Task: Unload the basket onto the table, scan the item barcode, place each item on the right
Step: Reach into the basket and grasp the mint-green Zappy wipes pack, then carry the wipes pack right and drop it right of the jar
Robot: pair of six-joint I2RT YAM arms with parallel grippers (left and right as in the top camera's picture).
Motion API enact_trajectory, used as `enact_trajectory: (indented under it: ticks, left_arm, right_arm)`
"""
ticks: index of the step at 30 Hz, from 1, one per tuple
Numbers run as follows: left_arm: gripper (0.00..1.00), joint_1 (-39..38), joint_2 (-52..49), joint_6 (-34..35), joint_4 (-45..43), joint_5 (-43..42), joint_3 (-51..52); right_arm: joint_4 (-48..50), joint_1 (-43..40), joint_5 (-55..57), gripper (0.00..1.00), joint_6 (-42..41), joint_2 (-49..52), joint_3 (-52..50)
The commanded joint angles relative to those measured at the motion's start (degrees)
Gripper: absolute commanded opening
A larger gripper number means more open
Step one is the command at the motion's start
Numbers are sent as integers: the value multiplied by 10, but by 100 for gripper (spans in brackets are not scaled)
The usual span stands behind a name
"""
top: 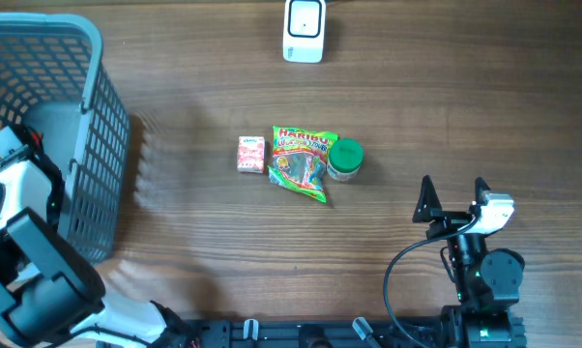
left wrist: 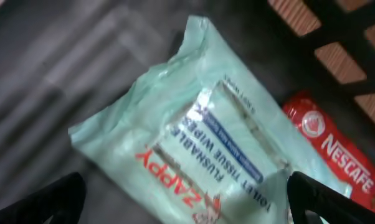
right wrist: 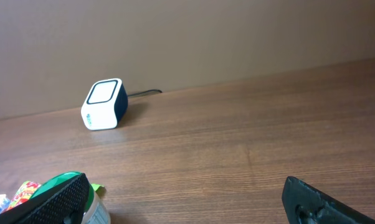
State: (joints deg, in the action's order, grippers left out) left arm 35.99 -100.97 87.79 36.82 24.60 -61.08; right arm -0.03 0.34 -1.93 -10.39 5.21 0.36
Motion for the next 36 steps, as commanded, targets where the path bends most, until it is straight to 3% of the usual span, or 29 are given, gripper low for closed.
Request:
enact_trajectory:
  ticks: [1,2,3,4,5,9,14,17,20,23,25,27,30,36]
  left_arm:
    - [89,4,-44,14,-9,-1,9]
    - [67,4,-44,13,-8,-1,9]
    - [36,4,-43,10,-7,-1,9]
    - [13,4,-43,10,-4,-1,9]
    - [4,4,-43,9,-4,-1,9]
    - [4,4,-13,-73,-2,-1,-7]
    - [4,4,141,-289,3,-42,-130]
    - [4,4,240,-308,39,-141,-224]
    - [4,-16,317,-310,28,-337,-248]
    - [4,-142,340,-333,-3,-422,-248]
    - [4,-277,321,-372,-27,-403,-248]
    - [4,-433,269,-381,-50,-332,-248]
    - [4,-585,159,-396,-110,-291,-248]
    - [4,-747,-51,-411,-233,-316,-248]
  right_arm:
    - [1,1,-7,100,-3,0,-1]
    - [1,1,-7,100,-3,0,-1]
    - [1,1,-7,100,-3,0,-1]
    - [1,1,-7,100,-2,0,-1]
    - [1,1,-7,100,-3,0,-1]
    - [1,1,-7,100,-3,0,-1]
    - [1,1,-7,100,-2,0,-1]
    - [1,1,-7,100,-2,0,-1]
    - [1,1,-7,100,-3,0,-1]
    - [1,1,-7,100,-3,0,-1]
    - [1,1,-7,100,-2,0,-1]
    - [1,1,-7,100,-3,0,-1]
    - [1,1,-7,100,-2,0,-1]
    - [1,1,-7,100,-2,0,-1]
